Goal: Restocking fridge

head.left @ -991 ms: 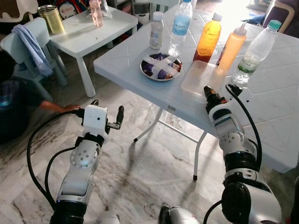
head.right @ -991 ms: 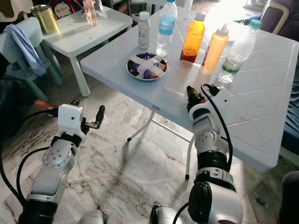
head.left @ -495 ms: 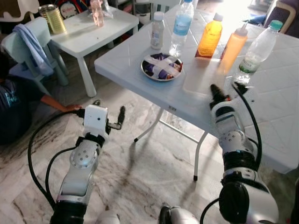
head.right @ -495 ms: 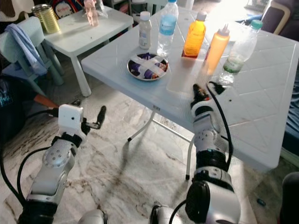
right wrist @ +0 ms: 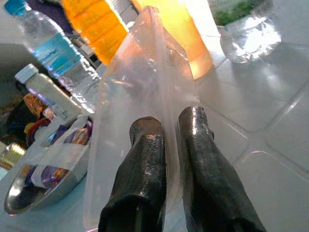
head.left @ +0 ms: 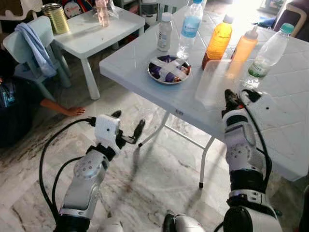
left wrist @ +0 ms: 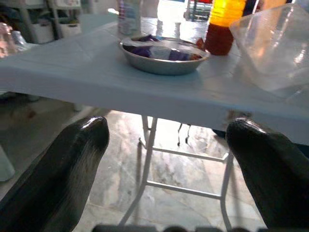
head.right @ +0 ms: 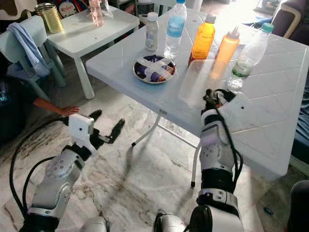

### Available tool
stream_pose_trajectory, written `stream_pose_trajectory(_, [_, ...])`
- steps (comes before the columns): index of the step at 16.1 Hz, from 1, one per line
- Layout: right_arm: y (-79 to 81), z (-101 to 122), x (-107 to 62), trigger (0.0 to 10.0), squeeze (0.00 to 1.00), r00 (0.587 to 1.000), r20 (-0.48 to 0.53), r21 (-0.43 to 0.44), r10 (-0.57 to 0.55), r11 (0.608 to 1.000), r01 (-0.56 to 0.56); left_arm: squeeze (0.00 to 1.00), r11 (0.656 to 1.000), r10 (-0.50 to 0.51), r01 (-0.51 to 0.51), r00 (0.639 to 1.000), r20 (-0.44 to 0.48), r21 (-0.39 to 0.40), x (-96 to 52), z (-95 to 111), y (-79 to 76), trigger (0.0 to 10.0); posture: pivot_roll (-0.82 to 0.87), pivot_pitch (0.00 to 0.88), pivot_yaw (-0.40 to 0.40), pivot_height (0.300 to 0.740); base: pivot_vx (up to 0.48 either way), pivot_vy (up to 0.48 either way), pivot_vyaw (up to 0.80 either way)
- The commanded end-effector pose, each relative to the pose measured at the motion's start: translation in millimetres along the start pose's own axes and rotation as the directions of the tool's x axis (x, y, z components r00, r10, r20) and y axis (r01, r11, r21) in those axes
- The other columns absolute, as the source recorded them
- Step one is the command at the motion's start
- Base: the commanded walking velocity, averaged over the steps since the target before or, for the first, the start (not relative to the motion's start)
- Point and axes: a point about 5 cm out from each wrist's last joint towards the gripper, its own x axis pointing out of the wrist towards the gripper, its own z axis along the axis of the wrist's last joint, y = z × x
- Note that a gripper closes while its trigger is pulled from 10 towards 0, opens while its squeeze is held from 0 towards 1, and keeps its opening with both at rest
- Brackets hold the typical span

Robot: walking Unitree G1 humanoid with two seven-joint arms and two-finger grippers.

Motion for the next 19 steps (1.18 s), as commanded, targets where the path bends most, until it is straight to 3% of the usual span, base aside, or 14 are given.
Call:
stream_pose_trajectory(1, [-4.1,-11,-6.1,0.0,0.0,0.999,-0.031,-0.075,0.007,0.997,-0.009,0.0,1.0,0.031,-0.031,0.999,-0.017,0.004,0.5,-4,1.7,10.0,0.09,0.059,-0.051,0.74,0.0,0.0,0.0])
stream_pose_trajectory(3, [-1.4,-16,-11.4,0.0,0.0,0.999,-0.04,-0.116,0.035,0.992,-0.04,0.0,0.997,0.076,-0.076,0.997,-0.028,-0.005,-0.2,-6,0.6,10.0,0.1,0.062,-0.051,0.74,0.0,0.0,0.0])
stream_pose_trajectory(4, [0.8,-17,-14.1,3.7,0.0,0.997,-0.041,-0.163,0.062,0.984,-0.068,0.0,0.994,0.108,-0.107,0.993,-0.041,0.008,-0.5,-8,1.5,10.0,0.1,0.057,-0.053,0.74,0.0,0.0,0.0])
stream_pose_trajectory(5, [3.1,-20,-19.2,10.0,0.0,0.995,-0.039,-0.265,0.096,0.959,-0.103,0.0,0.989,0.148,-0.146,0.988,-0.053,0.024,-1.2,-11,2.9,10.0,0.1,0.051,-0.059,0.74,0.0,0.0,0.0])
stream_pose_trajectory(7, [2.8,-20,-25.5,10.0,0.0,0.994,-0.029,-0.305,0.11,0.946,-0.113,0.0,0.986,0.16,-0.159,0.987,-0.034,0.044,0.3,-8,5.9,10.0,0.1,0.046,-0.065,0.74,0.0,0.0,0.0])
stream_pose_trajectory(9, [1.9,-20,-37.6,10.0,0.0,0.986,-0.015,-0.406,0.168,0.9,-0.159,0.0,0.973,0.221,-0.22,0.975,-0.015,0.073,6.7,-1,21.0,10.0,0.09,0.032,-0.061,0.74,0.0,0.0,0.0])
stream_pose_trajectory(10, [-2.4,-23,-41.2,10.0,0.0,0.988,-0.019,-0.399,0.15,0.905,-0.146,0.0,0.971,0.228,-0.226,0.974,-0.015,0.078,9.9,0,23.1,10.0,0.09,0.034,-0.056,0.74,0.0,0.0,0.0])
stream_pose_trajectory(13, [-5.1,-26,-49.7,10.0,0.0,0.987,-0.028,-0.406,0.16,0.9,-0.157,0.0,0.972,0.219,-0.217,0.976,-0.015,0.093,13.6,0,21.1,10.0,0.08,0.042,-0.041,0.74,0.0,0.0,0.0])
stream_pose_trajectory(19, [-7.3,-27,-65.0,10.0,0.0,0.974,-0.06,-0.45,0.22,0.864,-0.223,0.0,0.97,0.232,-0.228,0.972,-0.041,0.087,7.2,-10,14.6,10.0,0.09,0.047,-0.054,0.74,-0.253,0.384,0.0])
